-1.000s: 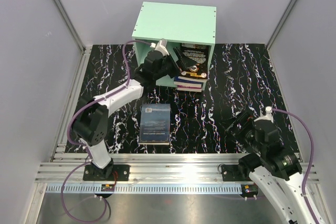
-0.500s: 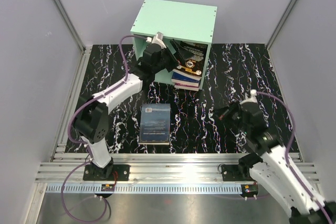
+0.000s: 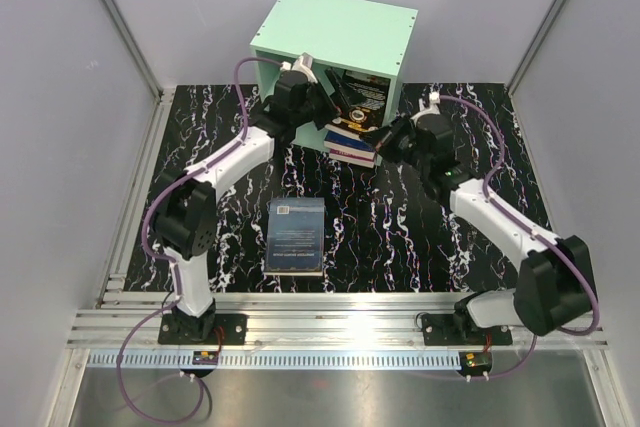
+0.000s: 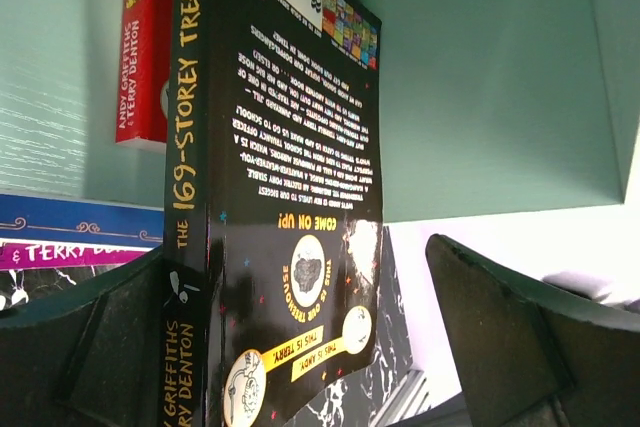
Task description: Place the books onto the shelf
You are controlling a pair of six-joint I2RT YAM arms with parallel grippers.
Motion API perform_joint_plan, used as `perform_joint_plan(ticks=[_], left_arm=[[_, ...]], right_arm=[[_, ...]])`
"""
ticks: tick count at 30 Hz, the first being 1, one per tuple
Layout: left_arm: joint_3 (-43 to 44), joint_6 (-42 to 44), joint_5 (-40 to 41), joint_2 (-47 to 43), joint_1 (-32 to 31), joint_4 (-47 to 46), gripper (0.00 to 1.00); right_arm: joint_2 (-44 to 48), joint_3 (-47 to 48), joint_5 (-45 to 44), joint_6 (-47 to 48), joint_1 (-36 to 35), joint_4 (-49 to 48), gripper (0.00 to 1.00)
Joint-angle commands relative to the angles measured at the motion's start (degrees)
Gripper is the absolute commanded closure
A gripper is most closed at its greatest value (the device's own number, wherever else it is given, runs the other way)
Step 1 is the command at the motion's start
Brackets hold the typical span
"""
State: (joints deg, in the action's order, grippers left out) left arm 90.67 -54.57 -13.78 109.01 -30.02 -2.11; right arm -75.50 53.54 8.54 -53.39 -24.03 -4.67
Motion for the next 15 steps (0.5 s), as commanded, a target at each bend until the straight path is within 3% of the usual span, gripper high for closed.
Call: perform_joint_plan(ticks=[1,8,15], left_arm=[[3.4,1.5,-7.0,2.2,0.0,-0.4,0.01],[7.8,10.7,-6.4,2.3,1.3,8.9,0.01],[7.9,11.0,-8.0,3.1,2.0,8.6,0.01]], right_arm=[[-6.0,5.0,1.7,-1.4,-0.4,-7.9,1.0],[-13.0,7.3,3.4,-4.4,-0.4,-11.2,1.0],[-11.2,6.9,0.8,-3.1,-0.7,-10.4,1.0]])
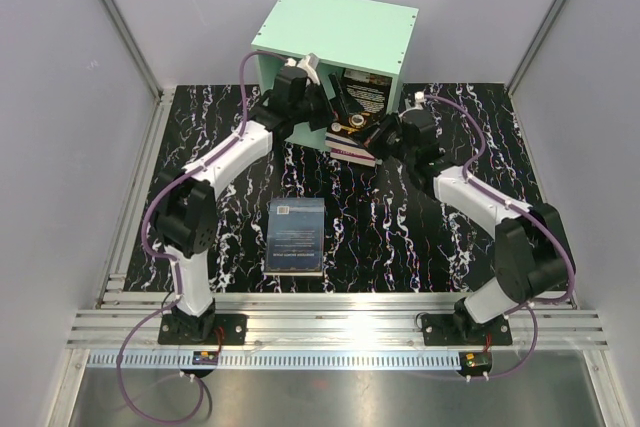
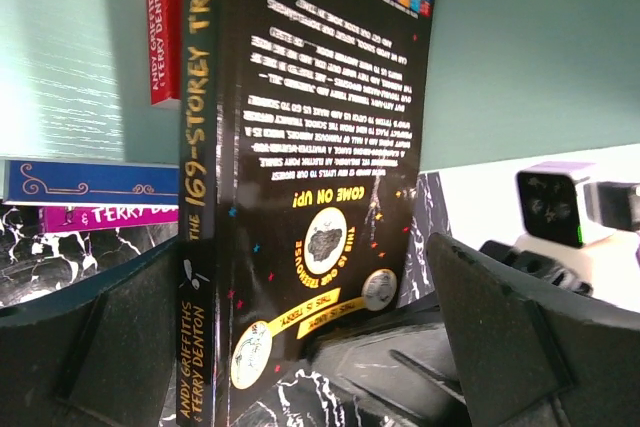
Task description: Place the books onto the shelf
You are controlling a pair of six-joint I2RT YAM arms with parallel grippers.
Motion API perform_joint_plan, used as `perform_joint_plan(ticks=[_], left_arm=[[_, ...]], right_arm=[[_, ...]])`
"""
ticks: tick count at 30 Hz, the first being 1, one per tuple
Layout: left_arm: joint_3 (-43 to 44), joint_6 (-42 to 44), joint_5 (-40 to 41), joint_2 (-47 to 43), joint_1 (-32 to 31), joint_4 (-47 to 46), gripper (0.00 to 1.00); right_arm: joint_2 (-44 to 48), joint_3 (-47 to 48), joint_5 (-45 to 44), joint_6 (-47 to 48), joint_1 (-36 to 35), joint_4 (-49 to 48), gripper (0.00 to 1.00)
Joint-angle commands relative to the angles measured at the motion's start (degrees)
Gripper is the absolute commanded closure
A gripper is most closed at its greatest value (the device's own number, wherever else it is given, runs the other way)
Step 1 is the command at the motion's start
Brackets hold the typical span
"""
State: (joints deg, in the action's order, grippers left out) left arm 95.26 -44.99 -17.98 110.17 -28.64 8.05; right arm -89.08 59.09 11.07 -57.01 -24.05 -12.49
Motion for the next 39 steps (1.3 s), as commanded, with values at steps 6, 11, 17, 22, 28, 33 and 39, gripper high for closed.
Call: perform_joint_plan(ticks=[6,11,17,22,28,33,39], left_arm=[[3.6,0.3,-4.3,3.0,0.7,-3.0,0.01],[4.0,-1.0,-4.5,3.6,0.9,-3.8,0.01],[5.5,-0.6,-4.9,3.8,0.9,-3.0,0.01],[5.9,0.3,-5.0,3.3,1.0,-1.8,0.01],[5.5,1.0,-5.0,2.3,1.2,-0.9,0.01],[5.5,1.0,-5.2,2.0,1.4,-0.9,0.01],[5.5,1.2,-5.8,1.3,1.9,-1.0,0.01]], right_arm=[[5.4,1.3,1.9,0.2,-1.0,-4.6,1.0],[7.8,2.4,5.5,2.7,-3.4,-1.2,1.0],[8.0,1.8,0.4,6.6,-4.2,9.9,1.0],[4.8,2.1,-1.7,7.3,-4.2,12.2,1.0],[1.8,5.8,-5.2,8.3,-4.2,12.2,1.0],[-2.7,10.9,-7.5,9.7,-4.2,15.2,1.0],[-5.7,16.9,-10.5,11.7,-4.1,16.3,1.0]])
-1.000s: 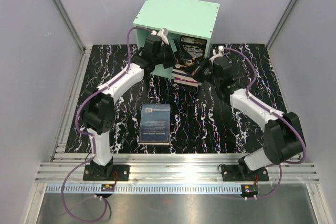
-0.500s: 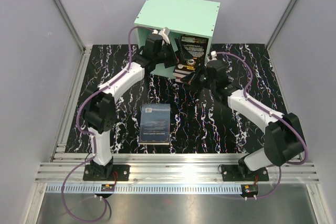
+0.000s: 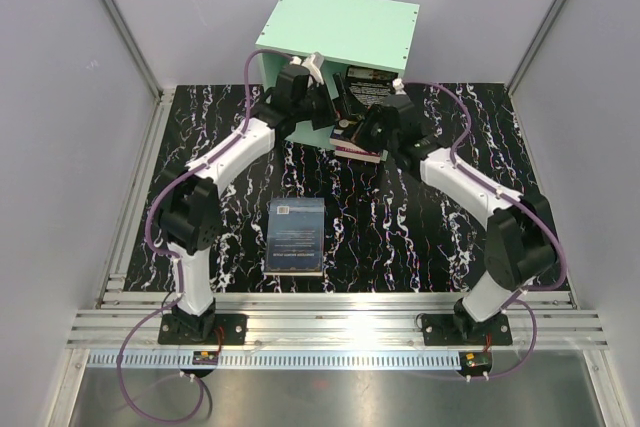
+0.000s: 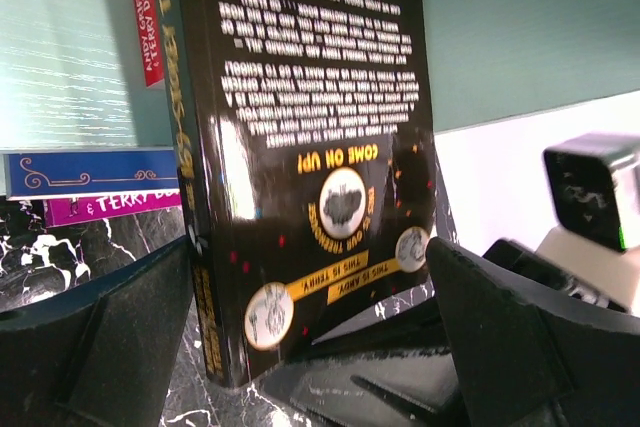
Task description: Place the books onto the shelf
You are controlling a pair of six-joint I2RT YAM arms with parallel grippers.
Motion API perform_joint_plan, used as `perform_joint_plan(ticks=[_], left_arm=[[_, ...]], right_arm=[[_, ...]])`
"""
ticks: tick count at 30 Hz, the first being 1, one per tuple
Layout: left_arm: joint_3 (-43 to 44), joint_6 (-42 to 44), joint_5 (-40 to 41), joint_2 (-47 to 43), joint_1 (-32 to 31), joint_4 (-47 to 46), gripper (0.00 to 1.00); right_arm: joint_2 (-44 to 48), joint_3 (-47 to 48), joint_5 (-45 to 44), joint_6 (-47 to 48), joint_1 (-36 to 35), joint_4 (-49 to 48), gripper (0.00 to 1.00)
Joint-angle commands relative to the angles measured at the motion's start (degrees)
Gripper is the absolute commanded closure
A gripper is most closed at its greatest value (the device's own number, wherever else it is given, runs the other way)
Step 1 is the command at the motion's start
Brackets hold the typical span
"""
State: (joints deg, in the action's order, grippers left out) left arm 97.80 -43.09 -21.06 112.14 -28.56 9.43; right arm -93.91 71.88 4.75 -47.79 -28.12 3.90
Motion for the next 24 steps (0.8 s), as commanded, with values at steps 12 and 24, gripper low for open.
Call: perform_joint_plan(ticks=[12,24], left_arm=[[-0.9,-0.2,-2.6,-4.8,3.2,-2.4,0.01],[-26.1,-1.1,1.2,-23.3,3.8,-8.1,0.01]], right_arm=[[-7.4,16.4,-10.3,7.7,4.2,4.2,1.0],[-13.3,22.9,-15.3,6.5,7.6,2.4,1.0]])
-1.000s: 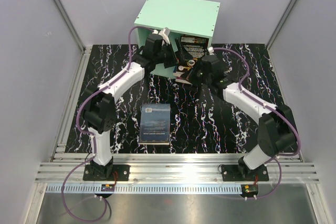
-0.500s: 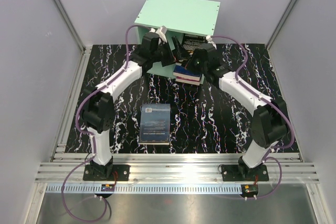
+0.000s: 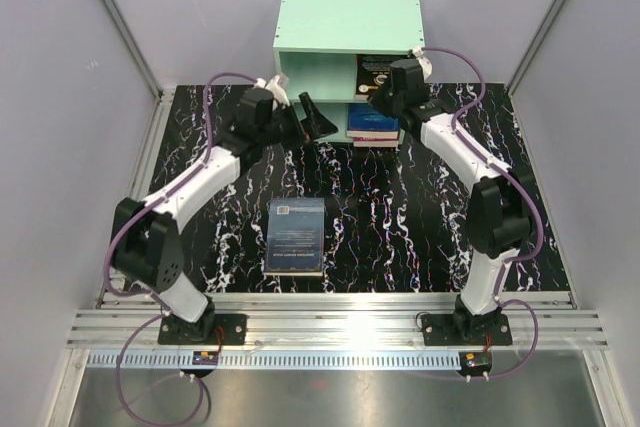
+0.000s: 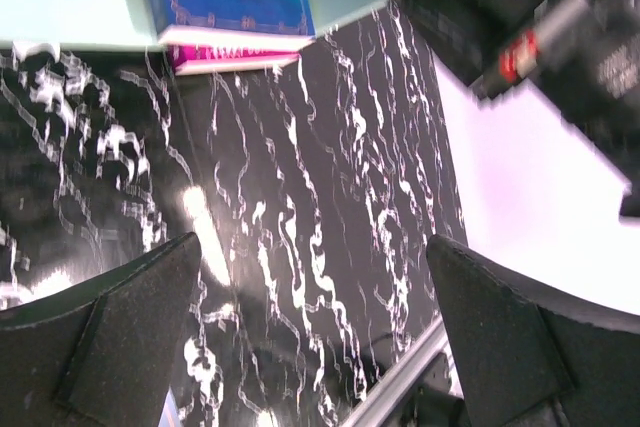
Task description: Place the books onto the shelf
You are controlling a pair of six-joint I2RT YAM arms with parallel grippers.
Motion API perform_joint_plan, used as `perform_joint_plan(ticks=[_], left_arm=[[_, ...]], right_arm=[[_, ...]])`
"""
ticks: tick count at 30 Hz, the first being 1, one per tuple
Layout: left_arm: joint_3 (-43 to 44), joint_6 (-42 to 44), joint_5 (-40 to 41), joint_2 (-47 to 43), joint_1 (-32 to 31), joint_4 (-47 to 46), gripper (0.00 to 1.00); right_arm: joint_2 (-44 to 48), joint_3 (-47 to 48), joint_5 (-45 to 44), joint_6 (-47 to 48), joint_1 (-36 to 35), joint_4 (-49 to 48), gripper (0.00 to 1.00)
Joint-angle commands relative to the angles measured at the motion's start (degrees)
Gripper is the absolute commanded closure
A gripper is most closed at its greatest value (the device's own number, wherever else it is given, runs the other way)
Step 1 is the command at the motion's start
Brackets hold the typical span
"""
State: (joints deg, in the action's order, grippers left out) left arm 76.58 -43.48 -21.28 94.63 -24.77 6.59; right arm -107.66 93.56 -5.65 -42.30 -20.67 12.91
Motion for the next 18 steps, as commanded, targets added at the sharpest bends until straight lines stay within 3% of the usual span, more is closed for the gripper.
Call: perform_joint_plan(ticks=[1,6,10,13,14,18], left_arm=[[-6.2,-0.9,1.5,-6.7,-0.1,-5.6,0.01],[-11.4,0.9,3.6,-11.0,-0.1,-3.3,0.01],[-14.3,2.4,6.2,-13.8,-0.2,-0.7,0.01],[-16.7,4.3,9.8,-16.1,-0.1,3.0,0.01],[-17.6,4.6,11.2,-17.6,0.0,4.0,0.01],[-22.2,5.6,18.6,-22.2,-0.1,9.0,0.01]], right_arm=[[0.2,1.4,-6.0,0.9,0.2,-7.0,1.0],[-1.6,2.2,-12.4,2.0,0.2,-9.9,1.0],[-1.2,2.2,-18.8,4.1,0.2,-11.4,0.9],[0.5,0.6,-16.7,6.3,0.2,-12.4,0.57],[2.9,-0.6,-15.5,6.4,0.2,-12.4,0.38],[14.3,-17.2,-10.7,5.5,-2.0,-19.5,0.14]])
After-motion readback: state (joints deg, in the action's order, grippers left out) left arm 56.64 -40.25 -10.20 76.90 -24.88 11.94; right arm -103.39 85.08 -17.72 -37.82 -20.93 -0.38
